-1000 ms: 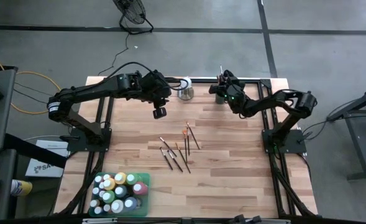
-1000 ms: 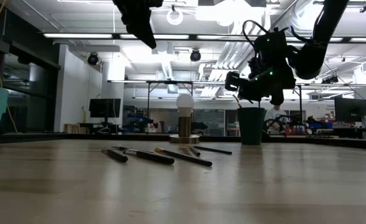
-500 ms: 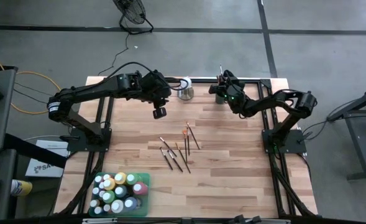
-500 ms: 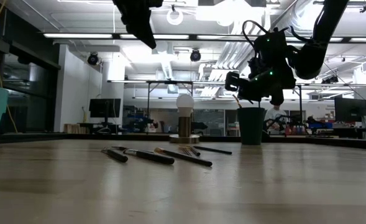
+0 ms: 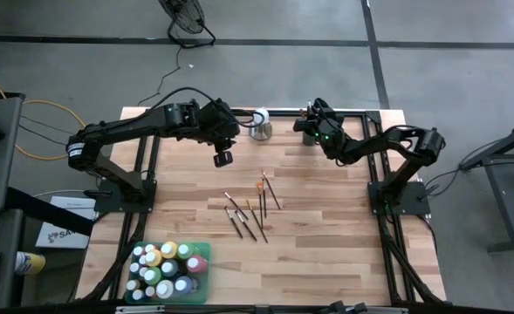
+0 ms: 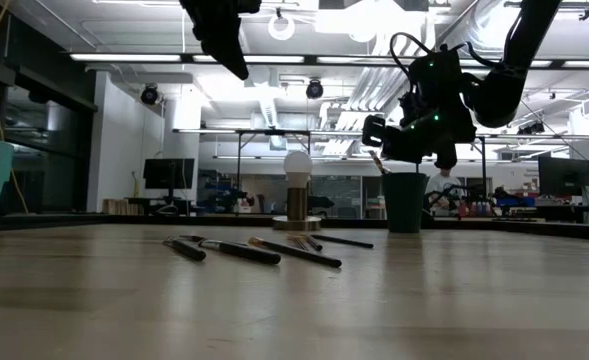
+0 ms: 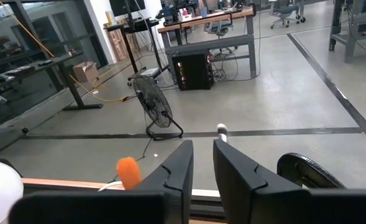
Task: Pick & Place Paint Supplies
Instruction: Put the paint brush into the black cup
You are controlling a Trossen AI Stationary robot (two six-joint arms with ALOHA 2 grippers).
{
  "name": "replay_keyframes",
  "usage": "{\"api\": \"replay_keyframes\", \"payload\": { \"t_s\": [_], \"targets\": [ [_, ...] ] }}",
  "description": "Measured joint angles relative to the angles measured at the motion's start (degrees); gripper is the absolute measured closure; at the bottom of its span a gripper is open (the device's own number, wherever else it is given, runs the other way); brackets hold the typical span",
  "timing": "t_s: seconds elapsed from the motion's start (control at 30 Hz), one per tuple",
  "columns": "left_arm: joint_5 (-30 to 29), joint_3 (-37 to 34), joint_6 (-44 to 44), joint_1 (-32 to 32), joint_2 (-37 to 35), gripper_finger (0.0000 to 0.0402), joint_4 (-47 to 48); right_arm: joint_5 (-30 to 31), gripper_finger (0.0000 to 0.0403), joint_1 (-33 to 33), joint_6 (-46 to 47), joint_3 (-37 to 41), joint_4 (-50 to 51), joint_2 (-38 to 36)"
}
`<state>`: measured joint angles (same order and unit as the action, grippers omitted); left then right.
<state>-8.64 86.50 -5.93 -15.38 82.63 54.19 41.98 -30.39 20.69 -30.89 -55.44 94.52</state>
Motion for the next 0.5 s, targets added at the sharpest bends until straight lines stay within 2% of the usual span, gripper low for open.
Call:
{"api": "replay_keyframes", "payload": {
  "t_s": [0.3,0.5],
  "targets": [
    [0.0,0.0,-0.2,0.0,0.0,0.0325,0.0,0.0,0.0345,0.0,-0.2,0.0,-0.2,-0.1],
    [0.0,0.0,-0.2,0.0,0.0,0.0325,0.0,-0.1,0.0346,0.0,-3.6,0.0,-0.8,-2.4]
  ]
}}
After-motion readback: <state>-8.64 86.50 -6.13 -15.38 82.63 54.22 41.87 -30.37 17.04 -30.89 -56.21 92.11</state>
